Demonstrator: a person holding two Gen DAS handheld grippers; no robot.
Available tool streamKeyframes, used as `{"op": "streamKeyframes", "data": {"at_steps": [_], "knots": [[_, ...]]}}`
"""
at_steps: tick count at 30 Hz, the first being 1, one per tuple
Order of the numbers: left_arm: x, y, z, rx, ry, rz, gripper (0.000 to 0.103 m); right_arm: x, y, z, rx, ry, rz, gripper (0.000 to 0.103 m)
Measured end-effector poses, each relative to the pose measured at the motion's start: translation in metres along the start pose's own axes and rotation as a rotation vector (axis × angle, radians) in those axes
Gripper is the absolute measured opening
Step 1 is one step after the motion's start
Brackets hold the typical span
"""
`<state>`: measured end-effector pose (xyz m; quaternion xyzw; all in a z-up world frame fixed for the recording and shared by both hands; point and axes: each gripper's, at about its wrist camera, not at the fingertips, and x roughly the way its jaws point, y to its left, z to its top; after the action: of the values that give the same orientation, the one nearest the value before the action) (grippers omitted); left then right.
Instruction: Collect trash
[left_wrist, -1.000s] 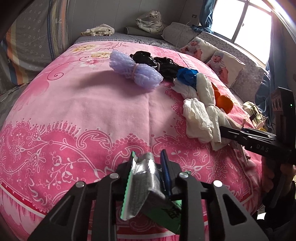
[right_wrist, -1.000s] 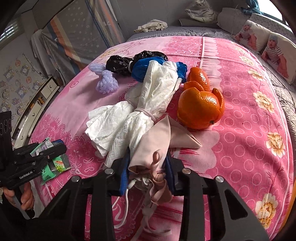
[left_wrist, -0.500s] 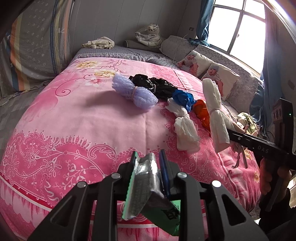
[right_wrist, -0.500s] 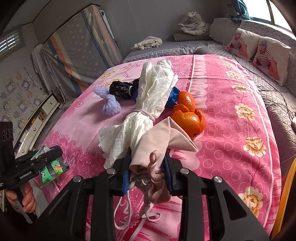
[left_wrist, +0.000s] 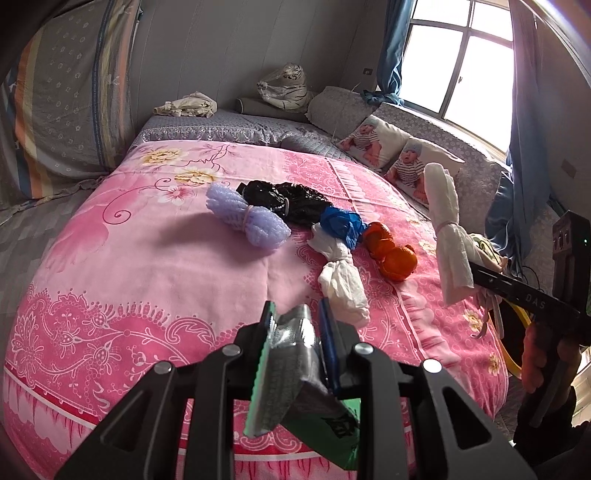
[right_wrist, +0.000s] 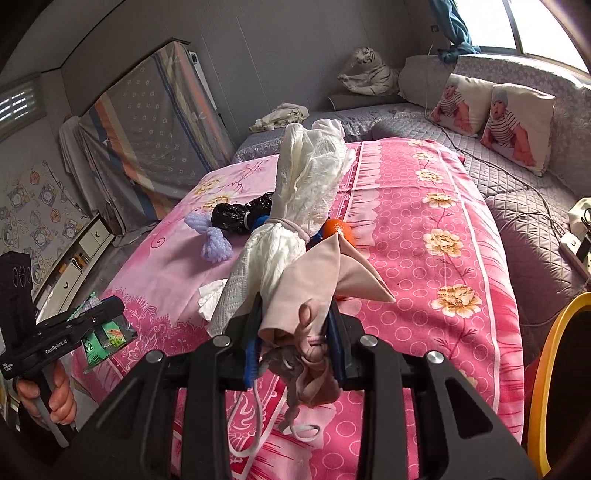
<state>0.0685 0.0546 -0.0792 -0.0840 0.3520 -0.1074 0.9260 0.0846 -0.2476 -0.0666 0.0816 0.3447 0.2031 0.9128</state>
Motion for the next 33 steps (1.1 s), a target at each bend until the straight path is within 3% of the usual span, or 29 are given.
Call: {"op": "streamKeyframes", "data": {"at_steps": [33], "knots": [[-0.01,-0.071,0.03,0.134,-0.076,-0.118,0.023,-0.08,-0.027,0.006,0.081,-0.171,-0.076,0.029]]}}
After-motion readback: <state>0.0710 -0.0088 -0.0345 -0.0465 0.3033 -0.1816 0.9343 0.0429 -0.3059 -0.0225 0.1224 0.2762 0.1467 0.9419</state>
